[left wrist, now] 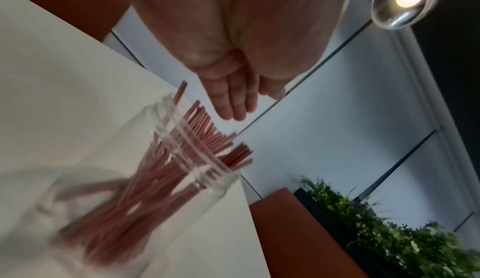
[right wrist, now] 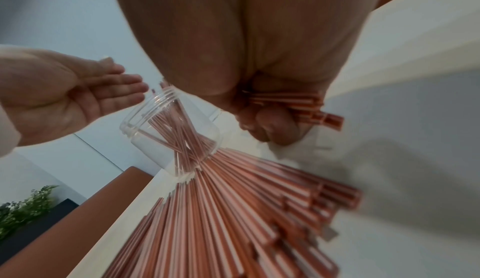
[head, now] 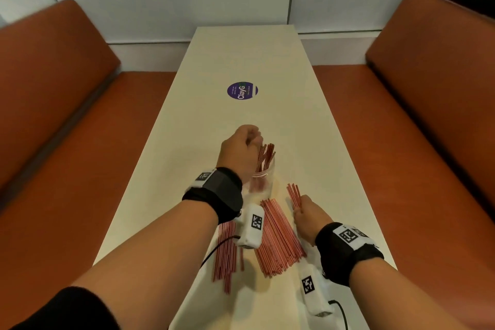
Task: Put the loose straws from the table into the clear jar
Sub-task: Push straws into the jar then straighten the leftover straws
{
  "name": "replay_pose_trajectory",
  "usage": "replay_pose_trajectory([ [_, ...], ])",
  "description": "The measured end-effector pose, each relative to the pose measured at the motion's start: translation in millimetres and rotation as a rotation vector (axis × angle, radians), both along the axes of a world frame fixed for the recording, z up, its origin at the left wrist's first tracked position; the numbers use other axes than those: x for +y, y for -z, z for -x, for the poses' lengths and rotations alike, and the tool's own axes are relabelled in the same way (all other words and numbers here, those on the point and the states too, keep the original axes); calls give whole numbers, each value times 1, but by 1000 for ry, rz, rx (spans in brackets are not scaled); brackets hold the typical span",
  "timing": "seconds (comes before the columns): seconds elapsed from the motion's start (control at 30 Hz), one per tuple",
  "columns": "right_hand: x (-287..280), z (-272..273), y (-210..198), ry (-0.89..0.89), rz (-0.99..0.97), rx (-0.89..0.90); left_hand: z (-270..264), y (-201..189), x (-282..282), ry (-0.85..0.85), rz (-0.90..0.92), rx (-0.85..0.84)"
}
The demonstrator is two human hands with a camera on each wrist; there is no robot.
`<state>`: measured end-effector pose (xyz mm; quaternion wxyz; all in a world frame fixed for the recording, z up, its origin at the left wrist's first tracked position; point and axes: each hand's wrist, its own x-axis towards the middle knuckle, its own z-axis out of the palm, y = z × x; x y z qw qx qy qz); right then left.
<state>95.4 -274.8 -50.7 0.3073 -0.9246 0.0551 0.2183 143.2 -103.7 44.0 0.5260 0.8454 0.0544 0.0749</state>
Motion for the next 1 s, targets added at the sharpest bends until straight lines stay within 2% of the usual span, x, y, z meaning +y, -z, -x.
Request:
replay_pose_trajectory([
  [0.07, -2, 0, 2, 22, -44, -3, 6, 2, 16, -31, -53, -74],
  [0.1, -5, 1, 1, 46, -92, 0, 7, 7, 25, -21, -116, -49],
  [0.17, -9, -1, -3, 117, -229, -11, 9, 19, 39, 81, -274, 140],
  [0.23, -10, -6, -21, 170, -342, -94, 8, 27, 45, 195, -346, 295],
  [0.33, 3, -24, -67, 225, -620, -191, 4, 32, 43, 253, -296, 298],
  [0.43, 25, -45, -110, 176, -917, -242, -1, 37, 42, 271, -300, 286],
  [0.57, 58, -64, -126, 103, -1131, -295, -3, 38, 42, 272, -282, 277],
  [0.73, 81, -72, -96, 167, -1127, -191, -6, 39, 45, 301, -295, 256],
  [0.87, 86, -75, -78, 185, -1062, -96, -5, 35, 46, 328, -318, 245],
  [1.0, 88, -78, -74, 135, -922, -105, -5, 32, 46, 332, -328, 258],
])
